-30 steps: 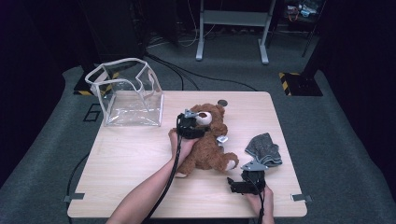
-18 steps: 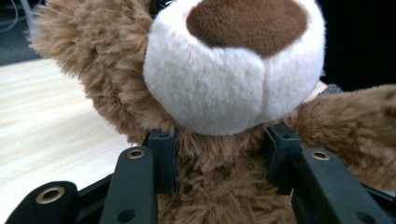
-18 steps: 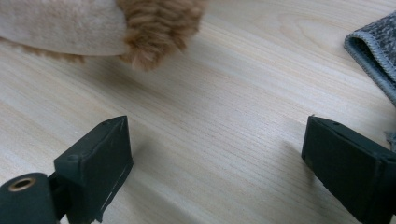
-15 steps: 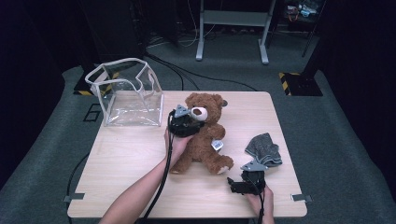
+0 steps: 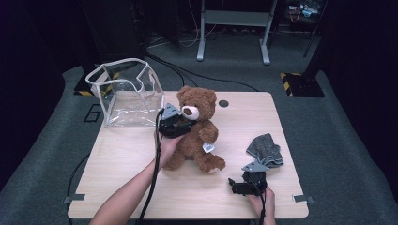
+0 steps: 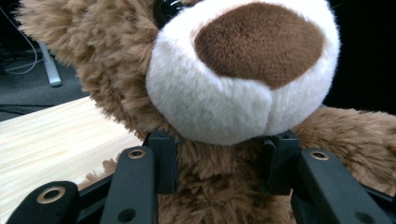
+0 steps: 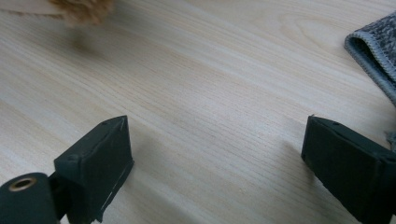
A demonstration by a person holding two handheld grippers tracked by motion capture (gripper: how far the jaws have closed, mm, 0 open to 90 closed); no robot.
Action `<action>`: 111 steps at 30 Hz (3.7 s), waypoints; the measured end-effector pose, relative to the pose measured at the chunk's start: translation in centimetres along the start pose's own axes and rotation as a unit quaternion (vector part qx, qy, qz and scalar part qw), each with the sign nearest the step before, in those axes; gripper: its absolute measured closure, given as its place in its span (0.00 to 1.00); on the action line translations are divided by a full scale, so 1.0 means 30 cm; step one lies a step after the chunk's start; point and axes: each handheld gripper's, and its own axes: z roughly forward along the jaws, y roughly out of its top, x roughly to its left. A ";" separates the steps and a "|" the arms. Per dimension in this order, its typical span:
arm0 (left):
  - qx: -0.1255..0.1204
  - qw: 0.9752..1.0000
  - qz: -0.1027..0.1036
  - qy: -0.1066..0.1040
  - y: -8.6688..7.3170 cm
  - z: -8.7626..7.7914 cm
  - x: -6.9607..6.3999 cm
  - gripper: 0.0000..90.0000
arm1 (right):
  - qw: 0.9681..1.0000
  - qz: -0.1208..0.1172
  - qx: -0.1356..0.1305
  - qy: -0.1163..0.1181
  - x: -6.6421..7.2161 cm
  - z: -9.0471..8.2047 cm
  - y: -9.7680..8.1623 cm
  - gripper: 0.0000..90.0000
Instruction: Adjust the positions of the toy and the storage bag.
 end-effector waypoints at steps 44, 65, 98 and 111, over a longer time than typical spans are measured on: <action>0.023 0.996 0.007 0.092 -0.077 -0.551 0.228 0.64 | 1.000 0.003 0.001 0.000 0.004 -0.001 -0.001 0.09; 0.131 0.984 -0.061 0.103 -0.258 -0.699 0.395 0.64 | 1.000 0.002 0.001 0.000 0.003 -0.001 -0.001 0.09; 0.222 0.960 -0.146 0.088 -0.330 -0.582 0.504 0.44 | 1.000 -0.003 0.002 -0.002 0.001 0.002 0.000 0.08; 0.199 0.967 -0.115 0.112 -0.247 -0.586 0.447 0.18 | 1.000 -0.003 0.002 -0.002 0.001 0.002 0.000 0.08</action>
